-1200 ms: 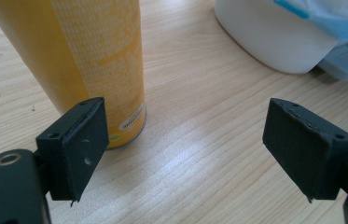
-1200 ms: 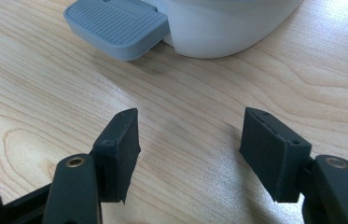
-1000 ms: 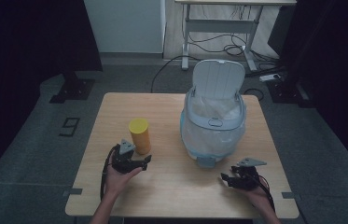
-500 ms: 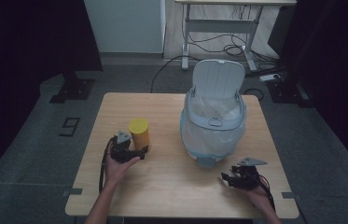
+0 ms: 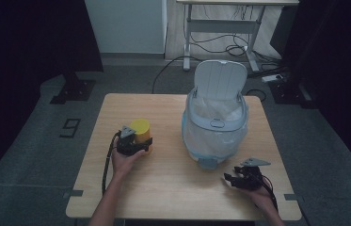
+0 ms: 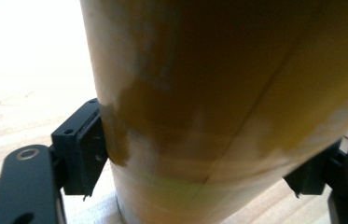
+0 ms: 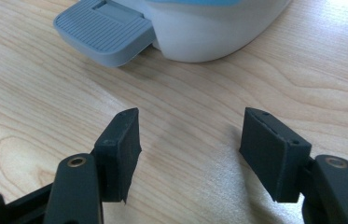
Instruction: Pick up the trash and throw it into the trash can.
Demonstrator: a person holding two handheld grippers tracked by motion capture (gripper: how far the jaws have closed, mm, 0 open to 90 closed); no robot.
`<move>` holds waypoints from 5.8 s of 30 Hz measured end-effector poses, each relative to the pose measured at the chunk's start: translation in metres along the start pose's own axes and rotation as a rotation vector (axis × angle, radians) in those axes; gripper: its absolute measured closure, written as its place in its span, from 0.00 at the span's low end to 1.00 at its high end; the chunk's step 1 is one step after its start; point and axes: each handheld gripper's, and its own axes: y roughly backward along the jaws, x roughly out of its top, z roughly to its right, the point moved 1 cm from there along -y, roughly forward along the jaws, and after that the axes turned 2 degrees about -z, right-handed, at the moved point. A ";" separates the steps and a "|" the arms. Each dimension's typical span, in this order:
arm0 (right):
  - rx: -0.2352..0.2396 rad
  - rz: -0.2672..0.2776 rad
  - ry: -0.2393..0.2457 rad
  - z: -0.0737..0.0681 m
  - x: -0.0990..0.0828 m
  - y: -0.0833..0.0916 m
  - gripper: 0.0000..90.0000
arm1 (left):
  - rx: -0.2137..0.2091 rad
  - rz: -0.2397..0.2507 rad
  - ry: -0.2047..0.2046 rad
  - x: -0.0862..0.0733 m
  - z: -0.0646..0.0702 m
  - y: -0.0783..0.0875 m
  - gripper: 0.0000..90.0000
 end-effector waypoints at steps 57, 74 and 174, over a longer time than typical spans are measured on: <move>-0.010 0.011 -0.001 0.004 -0.003 0.002 0.41 | -0.193 0.154 -0.164 0.053 0.061 0.089 0.26; -0.011 0.022 -0.003 0.006 -0.003 0.002 0.41 | -0.238 0.198 -0.228 0.107 0.098 0.101 0.26; -0.090 0.028 0.049 -0.002 -0.005 -0.002 0.36 | -0.349 0.239 -0.200 0.203 0.132 0.085 0.27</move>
